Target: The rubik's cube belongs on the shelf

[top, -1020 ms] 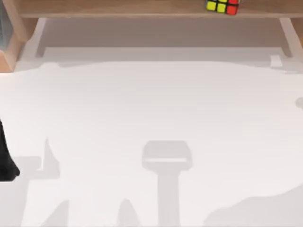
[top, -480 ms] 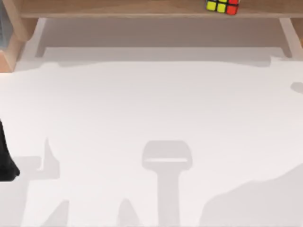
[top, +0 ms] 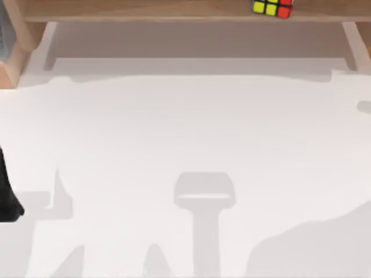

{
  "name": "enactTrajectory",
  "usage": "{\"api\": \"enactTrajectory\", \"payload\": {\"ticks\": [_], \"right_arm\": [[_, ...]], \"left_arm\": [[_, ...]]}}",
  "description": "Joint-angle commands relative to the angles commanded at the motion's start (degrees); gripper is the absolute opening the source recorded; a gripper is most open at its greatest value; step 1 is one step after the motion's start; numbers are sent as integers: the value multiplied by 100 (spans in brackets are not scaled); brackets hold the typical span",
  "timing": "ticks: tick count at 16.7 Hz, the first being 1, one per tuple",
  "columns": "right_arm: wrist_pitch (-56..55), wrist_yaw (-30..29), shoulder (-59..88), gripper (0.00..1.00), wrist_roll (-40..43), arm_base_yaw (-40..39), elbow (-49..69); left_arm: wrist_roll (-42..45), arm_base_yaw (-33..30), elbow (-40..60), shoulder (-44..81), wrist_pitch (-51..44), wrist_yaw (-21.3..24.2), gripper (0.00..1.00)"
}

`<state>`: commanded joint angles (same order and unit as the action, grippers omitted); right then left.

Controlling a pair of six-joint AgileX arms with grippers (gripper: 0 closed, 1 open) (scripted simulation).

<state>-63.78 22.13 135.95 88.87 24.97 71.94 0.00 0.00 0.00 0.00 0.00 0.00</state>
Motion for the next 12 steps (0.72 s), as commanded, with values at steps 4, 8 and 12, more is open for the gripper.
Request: {"api": "enactTrajectory", "payload": {"ticks": [4,8,12], "right_arm": [[0,0,0,83,0,0,0],[0,0,0,100,0,0,0],[0,0,0,100,0,0,0]], "left_arm": [[0,0,0,0,0,0,100],[0,0,0,0,0,0,100],[0,0,0,0,0,0,100]]}}
